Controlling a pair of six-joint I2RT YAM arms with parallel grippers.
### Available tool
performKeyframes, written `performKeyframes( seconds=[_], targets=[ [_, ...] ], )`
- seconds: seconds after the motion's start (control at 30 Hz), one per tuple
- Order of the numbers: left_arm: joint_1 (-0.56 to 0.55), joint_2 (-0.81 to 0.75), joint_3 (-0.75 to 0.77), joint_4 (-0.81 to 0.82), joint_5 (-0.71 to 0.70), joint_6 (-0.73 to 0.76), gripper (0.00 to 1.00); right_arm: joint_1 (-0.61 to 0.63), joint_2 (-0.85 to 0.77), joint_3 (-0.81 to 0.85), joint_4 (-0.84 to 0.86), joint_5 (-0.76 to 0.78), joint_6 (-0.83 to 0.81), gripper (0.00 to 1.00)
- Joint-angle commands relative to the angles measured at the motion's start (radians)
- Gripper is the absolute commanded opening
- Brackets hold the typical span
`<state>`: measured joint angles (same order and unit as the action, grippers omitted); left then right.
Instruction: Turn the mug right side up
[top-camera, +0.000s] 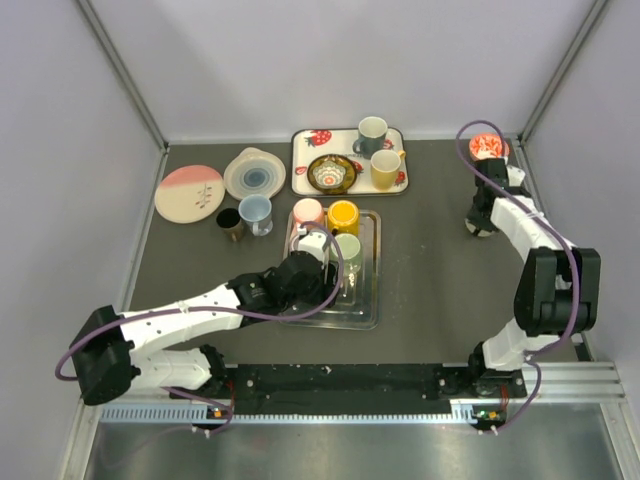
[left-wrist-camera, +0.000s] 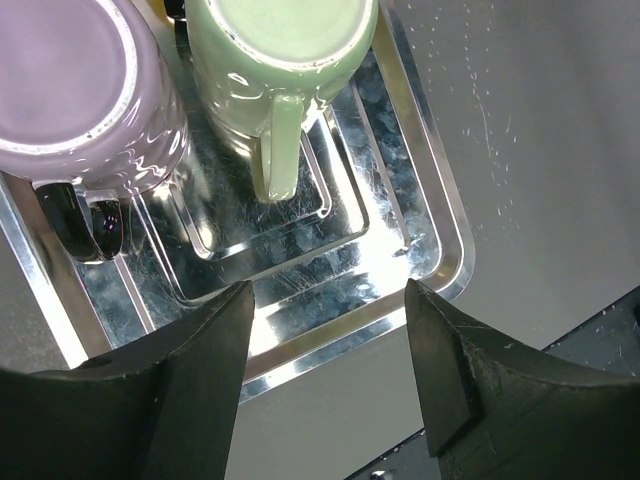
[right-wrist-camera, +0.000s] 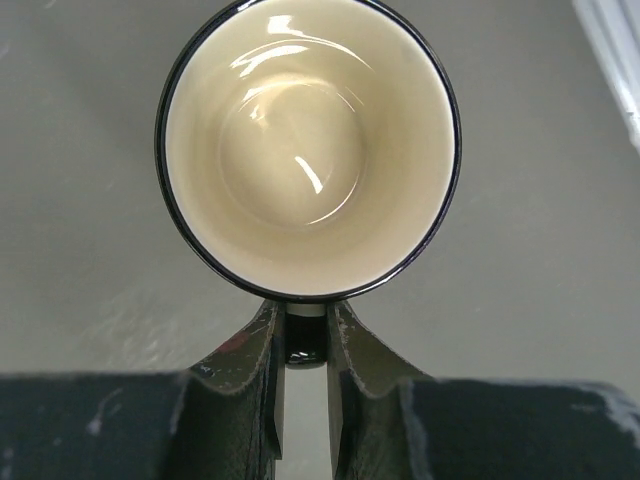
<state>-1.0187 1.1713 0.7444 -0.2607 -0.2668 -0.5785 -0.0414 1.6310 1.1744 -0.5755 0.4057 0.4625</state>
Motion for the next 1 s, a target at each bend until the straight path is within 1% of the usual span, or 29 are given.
performKeyframes(
  seconds=[0.0,0.27,0.33,0.5,0.6,0.63,0.7,0.73,0.77,0.8,0.83,0.87,0.9,0.93,0.97],
  targets=[
    [0.0,-0.032,0.009,0.046,0.021,-0.024,0.67,0.037,-0.132,-0.048,0.034,-0.021,0.013,0.0],
    [0.0,-0.024,-0.028,0.069,0.049,-0.06,0.66,0.192,-0.246,-0.199,0.032,-0.085,0.027,0.0],
    [0.0,-0.018,-0.034,0.086,0.061,-0.069,0.66,0.234,-0.289,-0.228,0.032,-0.088,0.039,0.0],
    [0.002,-0.035,-0.059,0.15,0.07,-0.096,0.67,0.291,-0.414,-0.269,0.032,-0.151,0.079,0.0],
    [0.002,-0.073,-0.097,0.241,0.098,-0.11,0.68,0.305,-0.476,-0.298,0.035,-0.217,0.111,0.0],
    [0.002,-0.085,-0.127,0.314,0.112,-0.118,0.69,0.308,-0.521,-0.308,0.051,-0.237,0.12,0.0],
    [0.002,-0.131,-0.161,0.385,0.127,-0.139,0.71,0.311,-0.569,-0.346,0.077,-0.313,0.143,0.0],
    [0.002,-0.146,-0.201,0.472,0.132,-0.15,0.73,0.311,-0.624,-0.358,0.118,-0.377,0.149,0.0],
    [0.002,-0.163,-0.221,0.516,0.141,-0.171,0.74,0.313,-0.651,-0.372,0.141,-0.401,0.154,0.0],
    [0.002,-0.195,-0.243,0.569,0.143,-0.185,0.75,0.313,-0.683,-0.392,0.161,-0.447,0.172,0.0],
    [0.002,-0.208,-0.284,0.616,0.144,-0.213,0.77,0.313,-0.726,-0.4,0.214,-0.529,0.179,0.0],
    [0.005,-0.217,-0.302,0.723,0.162,-0.224,0.79,0.313,-0.744,-0.406,0.247,-0.588,0.183,0.0],
    [0.011,-0.231,-0.318,0.77,0.182,-0.227,0.81,0.314,-0.755,-0.412,0.276,-0.646,0.206,0.0],
    [0.014,-0.233,-0.333,0.81,0.202,-0.23,0.83,0.314,-0.766,-0.41,0.304,-0.744,0.221,0.0],
    [0.015,-0.237,-0.333,0.863,0.216,-0.233,0.87,0.325,-0.787,-0.404,0.33,-0.764,0.235,0.0]
  ],
)
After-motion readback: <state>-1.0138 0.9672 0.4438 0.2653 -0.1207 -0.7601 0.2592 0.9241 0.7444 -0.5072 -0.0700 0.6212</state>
